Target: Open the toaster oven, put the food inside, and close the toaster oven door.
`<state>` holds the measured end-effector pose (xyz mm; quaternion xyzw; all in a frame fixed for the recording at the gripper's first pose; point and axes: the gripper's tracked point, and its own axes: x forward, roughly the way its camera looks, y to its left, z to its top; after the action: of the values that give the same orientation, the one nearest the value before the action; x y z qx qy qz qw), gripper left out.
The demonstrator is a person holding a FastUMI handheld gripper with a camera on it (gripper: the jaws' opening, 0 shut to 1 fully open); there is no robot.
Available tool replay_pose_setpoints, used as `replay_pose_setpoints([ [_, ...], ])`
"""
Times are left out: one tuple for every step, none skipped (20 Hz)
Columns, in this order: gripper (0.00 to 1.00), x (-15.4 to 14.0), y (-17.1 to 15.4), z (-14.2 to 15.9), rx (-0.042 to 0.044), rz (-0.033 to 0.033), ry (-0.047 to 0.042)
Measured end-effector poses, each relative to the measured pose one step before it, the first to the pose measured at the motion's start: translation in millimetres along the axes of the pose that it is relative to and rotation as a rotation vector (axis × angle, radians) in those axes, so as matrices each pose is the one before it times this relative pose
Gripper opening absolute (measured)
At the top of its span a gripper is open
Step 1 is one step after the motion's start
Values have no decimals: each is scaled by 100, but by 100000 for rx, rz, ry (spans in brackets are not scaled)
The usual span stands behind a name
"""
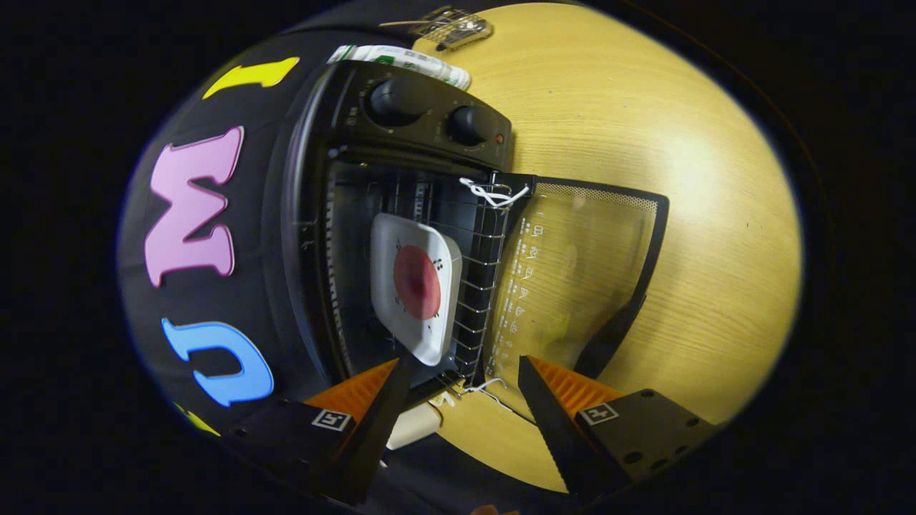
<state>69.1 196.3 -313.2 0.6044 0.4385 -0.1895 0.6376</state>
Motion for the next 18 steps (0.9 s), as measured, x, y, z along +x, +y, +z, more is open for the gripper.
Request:
replay_pose_setpoints([
  [99,-826,-408,-479,-8446,-127,1874],
  [99,-797,-889,-627,-8946,-1583,1798],
  [99,-960,-915,-753,-9001,-1577,2340],
  [99,-614,-655,-463,-9064,-166,622],
  [99,-618,-953,-446,-9905,-1124,57],
  [99,-388,-1229,-515,-10342,-2490,-287],
  [99,-195,-1133,-654,-9739,-1963,-613],
  [99,-89,-1041,-680,-9647,-2542,144],
  [99,-11,-781,-604,-9781,-2150,-839],
  [99,191,-791,-369,-9387,-2682,-1841],
  [99,315,-513,-603,-8202,-2403,-506],
  [99,648,-109,-831,-7225,-1368,552],
  [99,421,2,-788,-3737,-1280,595],
  [99,558,-51,-669,-3193,-1288,1263],
  [99,554,184,-163,-2349,-854,-87],
  [99,497,-9,-238,-2200,-1171,-27],
  [99,865,-12,-8,-1559,-1057,-183],
  [99,583,-74,-74,-991,-1384,268],
])
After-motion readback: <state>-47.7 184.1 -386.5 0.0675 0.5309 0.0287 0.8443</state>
